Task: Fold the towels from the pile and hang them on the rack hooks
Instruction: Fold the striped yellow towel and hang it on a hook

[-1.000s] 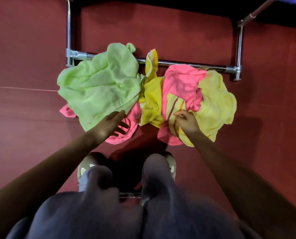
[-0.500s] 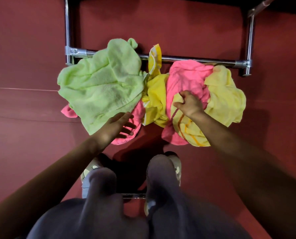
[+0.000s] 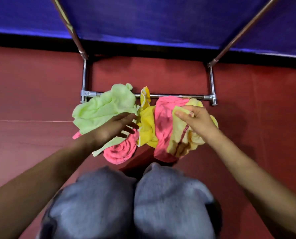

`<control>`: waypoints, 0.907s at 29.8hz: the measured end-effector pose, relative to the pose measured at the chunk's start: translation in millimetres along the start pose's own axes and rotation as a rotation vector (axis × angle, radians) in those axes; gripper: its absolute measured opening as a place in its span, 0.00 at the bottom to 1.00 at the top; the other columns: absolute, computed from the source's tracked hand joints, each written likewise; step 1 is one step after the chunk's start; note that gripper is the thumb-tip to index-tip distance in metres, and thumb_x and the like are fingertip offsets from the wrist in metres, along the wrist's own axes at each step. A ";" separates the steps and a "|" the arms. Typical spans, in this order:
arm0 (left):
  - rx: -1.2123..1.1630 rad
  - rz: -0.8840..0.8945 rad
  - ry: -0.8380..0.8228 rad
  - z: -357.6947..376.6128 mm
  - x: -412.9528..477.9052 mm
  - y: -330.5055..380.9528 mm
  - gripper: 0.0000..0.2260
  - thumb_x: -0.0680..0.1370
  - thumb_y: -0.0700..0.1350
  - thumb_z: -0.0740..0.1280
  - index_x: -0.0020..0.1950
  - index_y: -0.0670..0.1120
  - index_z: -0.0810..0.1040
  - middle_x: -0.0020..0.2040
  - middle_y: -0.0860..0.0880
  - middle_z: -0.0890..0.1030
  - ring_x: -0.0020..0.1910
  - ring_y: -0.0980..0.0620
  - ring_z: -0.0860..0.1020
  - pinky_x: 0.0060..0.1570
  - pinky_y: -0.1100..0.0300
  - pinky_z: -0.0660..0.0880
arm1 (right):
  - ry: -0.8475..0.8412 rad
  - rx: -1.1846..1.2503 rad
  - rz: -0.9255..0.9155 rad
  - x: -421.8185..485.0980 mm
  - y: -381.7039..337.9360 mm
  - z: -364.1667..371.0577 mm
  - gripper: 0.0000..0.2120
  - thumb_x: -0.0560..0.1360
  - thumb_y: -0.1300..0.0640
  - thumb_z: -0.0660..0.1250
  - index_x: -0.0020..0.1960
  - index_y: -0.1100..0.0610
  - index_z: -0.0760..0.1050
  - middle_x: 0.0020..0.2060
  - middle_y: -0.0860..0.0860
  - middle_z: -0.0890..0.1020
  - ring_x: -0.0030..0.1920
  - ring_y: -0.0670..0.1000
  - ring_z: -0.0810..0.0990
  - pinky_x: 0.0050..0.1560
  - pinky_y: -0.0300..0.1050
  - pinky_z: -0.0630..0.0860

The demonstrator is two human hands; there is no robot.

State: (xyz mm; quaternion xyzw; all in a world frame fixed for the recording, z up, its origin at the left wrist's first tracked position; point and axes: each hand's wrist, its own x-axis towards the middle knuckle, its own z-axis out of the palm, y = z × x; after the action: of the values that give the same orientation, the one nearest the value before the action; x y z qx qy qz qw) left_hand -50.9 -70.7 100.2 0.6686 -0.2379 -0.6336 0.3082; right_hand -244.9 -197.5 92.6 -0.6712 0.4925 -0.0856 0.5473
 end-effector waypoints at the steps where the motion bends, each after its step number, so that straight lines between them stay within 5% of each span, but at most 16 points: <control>1: -0.007 0.028 -0.014 2.2 -2.4 6.6 0.12 0.80 0.50 0.52 0.56 0.48 0.71 0.48 0.50 0.78 0.46 0.53 0.76 0.49 0.62 0.72 | -0.009 0.048 -0.011 -5.1 -10.7 -6.0 0.04 0.74 0.64 0.64 0.44 0.60 0.77 0.17 0.40 0.72 0.20 0.36 0.70 0.23 0.26 0.66; 6: 0.044 0.353 0.035 24.5 -57.8 66.5 0.14 0.79 0.47 0.56 0.64 0.50 0.71 0.65 0.52 0.72 0.64 0.58 0.69 0.64 0.64 0.65 | 0.036 0.206 -0.234 -53.0 -97.1 -40.6 0.10 0.70 0.58 0.67 0.31 0.51 0.79 0.23 0.41 0.76 0.30 0.38 0.71 0.32 0.31 0.67; 9: 0.124 0.598 0.075 35.5 -81.5 97.5 0.14 0.77 0.44 0.61 0.63 0.51 0.70 0.62 0.55 0.73 0.59 0.65 0.69 0.59 0.76 0.64 | 0.028 0.265 -0.327 -70.8 -136.5 -49.5 0.07 0.68 0.56 0.66 0.33 0.51 0.79 0.26 0.42 0.80 0.32 0.39 0.74 0.36 0.31 0.71; 14: 0.173 0.923 0.162 39.2 -148.2 149.5 0.06 0.73 0.46 0.62 0.48 0.52 0.76 0.44 0.58 0.79 0.44 0.66 0.75 0.49 0.72 0.71 | 0.046 0.236 -0.523 -121.7 -203.1 -66.3 0.05 0.68 0.55 0.65 0.35 0.50 0.79 0.28 0.42 0.82 0.33 0.39 0.76 0.37 0.32 0.73; 18: 0.307 1.021 0.229 35.5 -187.1 159.0 0.03 0.71 0.52 0.65 0.39 0.54 0.76 0.37 0.55 0.79 0.40 0.62 0.76 0.46 0.66 0.72 | 0.050 0.256 -0.622 -154.7 -235.0 -64.6 0.04 0.69 0.56 0.65 0.37 0.51 0.78 0.27 0.43 0.81 0.33 0.40 0.76 0.37 0.32 0.73; 21: 0.277 1.002 0.213 32.8 -206.8 158.6 0.08 0.71 0.51 0.65 0.37 0.48 0.76 0.36 0.43 0.78 0.38 0.52 0.75 0.41 0.56 0.73 | 0.049 0.270 -0.678 -173.1 -252.4 -63.5 0.07 0.73 0.60 0.65 0.38 0.52 0.78 0.27 0.43 0.81 0.32 0.38 0.77 0.36 0.30 0.74; 27: 0.227 0.865 0.085 26.1 -241.2 133.8 0.10 0.73 0.48 0.63 0.32 0.49 0.73 0.27 0.58 0.71 0.29 0.61 0.67 0.32 0.70 0.65 | 0.115 0.341 -0.703 -208.8 -268.7 -63.5 0.09 0.74 0.62 0.63 0.37 0.53 0.77 0.25 0.42 0.80 0.29 0.37 0.76 0.33 0.29 0.73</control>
State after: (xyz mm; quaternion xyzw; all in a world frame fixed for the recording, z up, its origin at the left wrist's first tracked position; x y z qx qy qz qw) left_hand -87.4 4.1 364.4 0.5626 -0.5506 -0.3885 0.4790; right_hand -238.4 -103.8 425.8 -0.6925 0.2415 -0.3858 0.5597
